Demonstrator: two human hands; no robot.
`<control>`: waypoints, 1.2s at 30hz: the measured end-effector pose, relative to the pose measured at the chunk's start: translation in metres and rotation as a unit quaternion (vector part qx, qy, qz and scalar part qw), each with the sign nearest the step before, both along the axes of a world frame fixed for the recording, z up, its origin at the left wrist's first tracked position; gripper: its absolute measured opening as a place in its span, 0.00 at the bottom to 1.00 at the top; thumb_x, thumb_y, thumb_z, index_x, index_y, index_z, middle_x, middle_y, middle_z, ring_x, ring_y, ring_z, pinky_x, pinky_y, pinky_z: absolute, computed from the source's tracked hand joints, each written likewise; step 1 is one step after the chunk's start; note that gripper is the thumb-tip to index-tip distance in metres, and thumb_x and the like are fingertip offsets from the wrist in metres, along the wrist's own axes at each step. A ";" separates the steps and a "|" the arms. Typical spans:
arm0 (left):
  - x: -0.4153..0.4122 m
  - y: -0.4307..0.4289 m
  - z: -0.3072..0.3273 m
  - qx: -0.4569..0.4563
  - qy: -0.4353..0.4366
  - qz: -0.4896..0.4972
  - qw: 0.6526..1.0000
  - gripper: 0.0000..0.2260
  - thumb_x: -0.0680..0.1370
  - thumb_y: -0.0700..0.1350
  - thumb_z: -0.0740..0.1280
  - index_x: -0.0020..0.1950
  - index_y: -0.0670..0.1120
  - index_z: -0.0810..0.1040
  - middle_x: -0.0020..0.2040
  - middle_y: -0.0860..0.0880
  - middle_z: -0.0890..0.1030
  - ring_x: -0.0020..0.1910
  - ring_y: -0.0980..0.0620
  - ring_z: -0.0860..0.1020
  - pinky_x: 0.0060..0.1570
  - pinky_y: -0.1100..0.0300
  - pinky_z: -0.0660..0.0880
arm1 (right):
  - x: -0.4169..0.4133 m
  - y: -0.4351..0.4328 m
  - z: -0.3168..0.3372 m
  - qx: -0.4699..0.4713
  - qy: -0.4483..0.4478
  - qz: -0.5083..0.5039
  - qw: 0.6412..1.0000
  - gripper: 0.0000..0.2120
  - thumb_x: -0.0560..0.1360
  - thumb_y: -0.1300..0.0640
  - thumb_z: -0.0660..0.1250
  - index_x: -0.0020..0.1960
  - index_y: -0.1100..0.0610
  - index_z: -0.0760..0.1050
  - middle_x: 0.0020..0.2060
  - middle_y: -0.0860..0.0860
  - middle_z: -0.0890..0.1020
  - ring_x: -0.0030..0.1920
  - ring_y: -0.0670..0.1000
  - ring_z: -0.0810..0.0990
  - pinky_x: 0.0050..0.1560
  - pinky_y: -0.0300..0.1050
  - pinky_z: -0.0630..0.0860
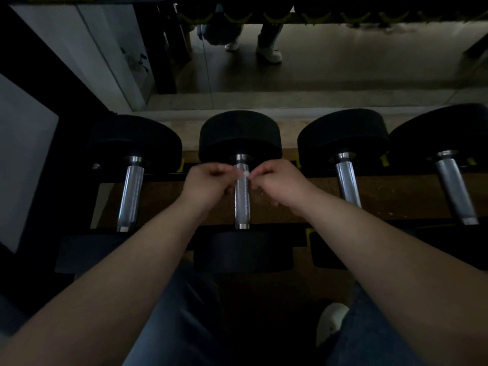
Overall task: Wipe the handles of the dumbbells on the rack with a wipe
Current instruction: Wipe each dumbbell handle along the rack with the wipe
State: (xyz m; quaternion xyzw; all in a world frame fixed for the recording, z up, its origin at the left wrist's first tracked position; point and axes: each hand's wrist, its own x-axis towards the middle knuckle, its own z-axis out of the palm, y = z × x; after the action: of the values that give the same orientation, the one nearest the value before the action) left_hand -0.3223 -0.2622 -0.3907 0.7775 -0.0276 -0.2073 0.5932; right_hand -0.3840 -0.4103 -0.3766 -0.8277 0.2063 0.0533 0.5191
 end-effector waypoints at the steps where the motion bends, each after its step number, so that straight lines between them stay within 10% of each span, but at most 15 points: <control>1: 0.006 -0.004 -0.002 -0.043 0.029 0.028 0.998 0.09 0.73 0.44 0.77 0.50 0.43 0.85 0.38 0.47 0.85 0.35 0.55 0.79 0.38 0.64 0.78 | -0.001 0.000 0.000 0.000 0.001 0.000 1.000 0.07 0.77 0.58 0.67 0.50 0.48 0.81 0.45 0.48 0.83 0.42 0.48 0.79 0.30 0.39 0.71; 6: 0.006 0.007 -0.010 -0.115 0.177 0.012 0.977 0.08 0.76 0.43 0.74 0.53 0.42 0.83 0.41 0.48 0.83 0.37 0.56 0.79 0.36 0.66 0.78 | -0.003 -0.001 -0.001 0.004 0.001 0.011 1.000 0.07 0.76 0.59 0.67 0.49 0.48 0.81 0.46 0.48 0.83 0.40 0.48 0.79 0.29 0.38 0.70; 10: -0.013 0.028 -0.016 0.003 0.144 -0.028 0.989 0.02 0.79 0.41 0.70 0.50 0.43 0.82 0.41 0.46 0.84 0.37 0.55 0.82 0.36 0.67 0.81 | -0.001 -0.002 -0.002 -0.001 0.006 0.013 1.000 0.07 0.76 0.59 0.67 0.48 0.48 0.81 0.45 0.50 0.83 0.39 0.49 0.78 0.28 0.40 0.71; 18: 0.020 -0.009 -0.018 -0.127 0.105 0.062 0.984 0.02 0.78 0.40 0.71 0.48 0.44 0.84 0.44 0.44 0.86 0.43 0.50 0.83 0.45 0.61 0.81 | 0.003 -0.003 -0.002 -0.010 0.014 0.022 1.000 0.07 0.77 0.59 0.66 0.48 0.48 0.80 0.45 0.49 0.82 0.38 0.48 0.78 0.28 0.40 0.72; 27: -0.002 0.027 -0.016 0.223 0.113 -0.247 0.936 0.05 0.79 0.39 0.69 0.49 0.42 0.84 0.38 0.47 0.84 0.33 0.55 0.78 0.32 0.66 0.75 | 0.004 -0.003 -0.003 0.000 0.017 0.024 1.000 0.07 0.77 0.60 0.65 0.48 0.50 0.80 0.46 0.53 0.84 0.35 0.49 0.78 0.28 0.41 0.72; 32: 0.025 -0.003 -0.019 0.013 0.143 -0.073 0.987 0.08 0.81 0.35 0.64 0.50 0.42 0.83 0.42 0.46 0.82 0.31 0.59 0.76 0.29 0.69 0.73 | 0.003 -0.005 -0.002 -0.001 0.020 0.029 0.999 0.07 0.77 0.59 0.65 0.49 0.49 0.80 0.46 0.50 0.84 0.38 0.48 0.78 0.29 0.41 0.73; 36: 0.023 0.008 -0.022 0.100 0.105 -0.189 0.971 0.11 0.82 0.37 0.62 0.48 0.46 0.84 0.43 0.44 0.81 0.36 0.53 0.76 0.39 0.60 0.72 | 0.003 -0.006 -0.001 -0.005 0.020 0.035 0.999 0.07 0.76 0.59 0.66 0.48 0.48 0.80 0.46 0.50 0.83 0.40 0.49 0.79 0.29 0.41 0.73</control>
State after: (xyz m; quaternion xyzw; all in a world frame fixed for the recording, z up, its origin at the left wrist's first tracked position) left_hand -0.2997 -0.2542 -0.4131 0.7875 -0.0908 -0.3980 0.4618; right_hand -0.3813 -0.4162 -0.3781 -0.8357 0.1879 0.0872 0.5087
